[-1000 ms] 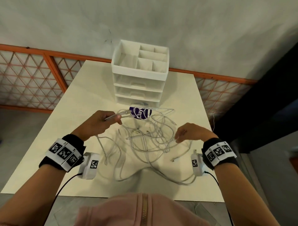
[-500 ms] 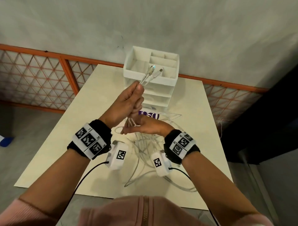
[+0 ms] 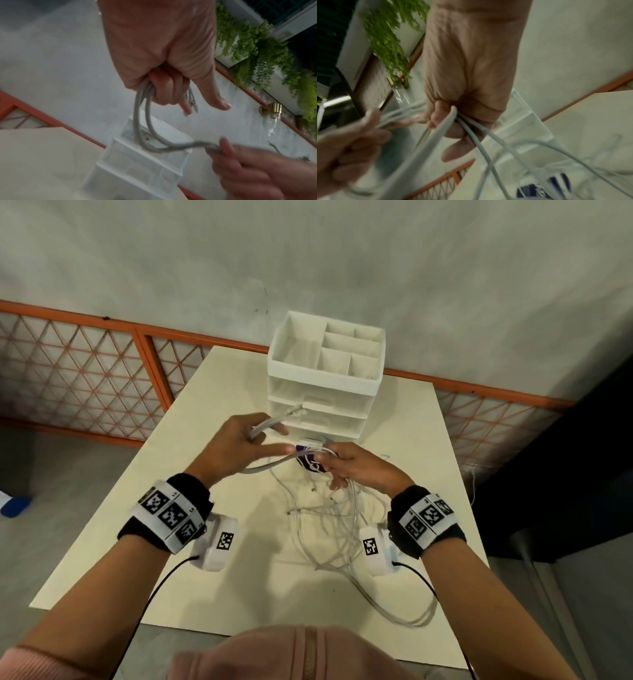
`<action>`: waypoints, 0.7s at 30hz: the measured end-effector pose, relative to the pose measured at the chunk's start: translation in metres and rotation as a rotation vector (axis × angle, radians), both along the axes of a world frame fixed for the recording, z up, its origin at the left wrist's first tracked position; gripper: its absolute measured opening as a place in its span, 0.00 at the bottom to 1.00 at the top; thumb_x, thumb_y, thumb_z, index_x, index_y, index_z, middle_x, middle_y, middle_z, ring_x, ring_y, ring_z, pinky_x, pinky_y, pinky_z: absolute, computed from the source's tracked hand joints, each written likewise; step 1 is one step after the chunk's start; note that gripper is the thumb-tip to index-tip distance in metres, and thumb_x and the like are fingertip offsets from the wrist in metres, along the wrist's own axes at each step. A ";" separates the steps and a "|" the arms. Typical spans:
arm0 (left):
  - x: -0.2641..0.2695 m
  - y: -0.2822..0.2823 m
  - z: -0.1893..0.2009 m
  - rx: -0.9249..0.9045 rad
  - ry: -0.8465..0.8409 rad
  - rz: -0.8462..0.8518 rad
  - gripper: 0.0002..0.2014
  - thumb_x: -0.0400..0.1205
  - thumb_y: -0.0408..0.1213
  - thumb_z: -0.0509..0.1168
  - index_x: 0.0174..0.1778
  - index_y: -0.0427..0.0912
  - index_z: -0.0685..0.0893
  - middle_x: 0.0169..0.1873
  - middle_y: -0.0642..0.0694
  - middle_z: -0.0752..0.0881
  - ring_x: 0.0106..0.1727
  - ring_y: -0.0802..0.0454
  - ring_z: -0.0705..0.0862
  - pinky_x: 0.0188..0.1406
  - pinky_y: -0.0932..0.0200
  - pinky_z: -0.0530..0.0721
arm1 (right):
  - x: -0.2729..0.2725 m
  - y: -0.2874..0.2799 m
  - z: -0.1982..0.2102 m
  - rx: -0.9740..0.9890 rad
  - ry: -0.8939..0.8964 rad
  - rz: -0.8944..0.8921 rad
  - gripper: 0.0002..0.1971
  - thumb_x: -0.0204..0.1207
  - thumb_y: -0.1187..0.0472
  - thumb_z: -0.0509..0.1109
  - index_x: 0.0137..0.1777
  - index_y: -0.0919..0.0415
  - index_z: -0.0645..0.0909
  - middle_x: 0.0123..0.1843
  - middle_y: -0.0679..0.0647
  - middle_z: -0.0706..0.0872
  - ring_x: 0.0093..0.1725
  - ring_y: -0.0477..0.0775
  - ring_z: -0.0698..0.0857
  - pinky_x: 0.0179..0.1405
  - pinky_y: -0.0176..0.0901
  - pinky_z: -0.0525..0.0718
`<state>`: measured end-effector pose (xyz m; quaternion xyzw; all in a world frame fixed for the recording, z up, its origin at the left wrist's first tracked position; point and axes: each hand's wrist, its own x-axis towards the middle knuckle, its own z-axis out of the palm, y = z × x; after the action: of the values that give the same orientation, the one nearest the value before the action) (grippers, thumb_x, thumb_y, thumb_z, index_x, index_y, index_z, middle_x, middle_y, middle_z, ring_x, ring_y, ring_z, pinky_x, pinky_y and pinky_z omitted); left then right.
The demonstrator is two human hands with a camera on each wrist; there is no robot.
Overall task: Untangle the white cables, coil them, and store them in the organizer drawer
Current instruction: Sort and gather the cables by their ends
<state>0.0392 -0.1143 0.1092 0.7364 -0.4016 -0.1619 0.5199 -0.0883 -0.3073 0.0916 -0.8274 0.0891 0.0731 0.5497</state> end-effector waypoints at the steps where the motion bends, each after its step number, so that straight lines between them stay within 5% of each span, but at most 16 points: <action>1: -0.004 -0.005 -0.005 0.010 0.028 -0.017 0.16 0.68 0.44 0.78 0.49 0.45 0.87 0.17 0.53 0.61 0.22 0.54 0.57 0.22 0.64 0.55 | 0.002 0.004 0.008 0.005 -0.011 0.012 0.22 0.85 0.55 0.61 0.60 0.79 0.73 0.26 0.42 0.70 0.21 0.44 0.70 0.40 0.55 0.85; 4: -0.009 -0.019 -0.012 0.022 0.081 -0.025 0.17 0.72 0.44 0.76 0.50 0.36 0.88 0.14 0.51 0.65 0.21 0.57 0.61 0.22 0.65 0.62 | 0.005 0.012 0.030 0.049 -0.047 0.018 0.21 0.85 0.53 0.60 0.58 0.77 0.75 0.21 0.41 0.66 0.20 0.43 0.65 0.29 0.42 0.75; 7: -0.008 -0.023 -0.012 0.018 0.052 -0.061 0.22 0.78 0.47 0.70 0.43 0.25 0.82 0.24 0.29 0.74 0.28 0.52 0.69 0.31 0.61 0.69 | 0.003 0.011 0.040 0.069 -0.094 0.003 0.16 0.84 0.52 0.61 0.45 0.66 0.78 0.23 0.49 0.64 0.20 0.46 0.65 0.25 0.40 0.71; 11: -0.007 -0.019 0.001 -0.108 0.018 0.050 0.12 0.83 0.36 0.63 0.34 0.38 0.80 0.15 0.55 0.70 0.18 0.59 0.64 0.20 0.71 0.63 | -0.002 -0.002 0.027 -0.006 -0.057 -0.006 0.13 0.82 0.55 0.66 0.39 0.62 0.79 0.19 0.44 0.74 0.22 0.49 0.73 0.30 0.39 0.76; 14: 0.007 -0.014 0.001 -0.201 0.026 0.217 0.12 0.83 0.40 0.64 0.33 0.43 0.80 0.13 0.56 0.68 0.17 0.61 0.62 0.19 0.69 0.61 | -0.007 -0.020 0.003 -0.103 0.034 -0.032 0.11 0.79 0.56 0.70 0.38 0.61 0.81 0.24 0.46 0.82 0.28 0.53 0.82 0.39 0.40 0.79; 17: 0.019 -0.005 -0.002 -0.205 -0.001 0.369 0.13 0.83 0.42 0.65 0.32 0.47 0.79 0.14 0.57 0.71 0.18 0.61 0.65 0.22 0.68 0.63 | -0.018 -0.038 -0.016 -0.194 0.117 -0.051 0.12 0.76 0.54 0.73 0.40 0.63 0.84 0.28 0.50 0.84 0.29 0.43 0.83 0.41 0.37 0.77; 21: 0.024 0.002 -0.014 -0.156 -0.004 0.499 0.13 0.82 0.43 0.65 0.38 0.37 0.83 0.19 0.51 0.71 0.18 0.60 0.69 0.21 0.72 0.64 | -0.028 -0.052 -0.017 -0.219 0.161 -0.057 0.10 0.75 0.53 0.74 0.37 0.59 0.84 0.27 0.48 0.86 0.31 0.44 0.83 0.44 0.36 0.77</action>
<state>0.0630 -0.1120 0.0953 0.7707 -0.2201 0.0043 0.5979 -0.1161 -0.3597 0.0745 -0.8710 0.1635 0.1134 0.4492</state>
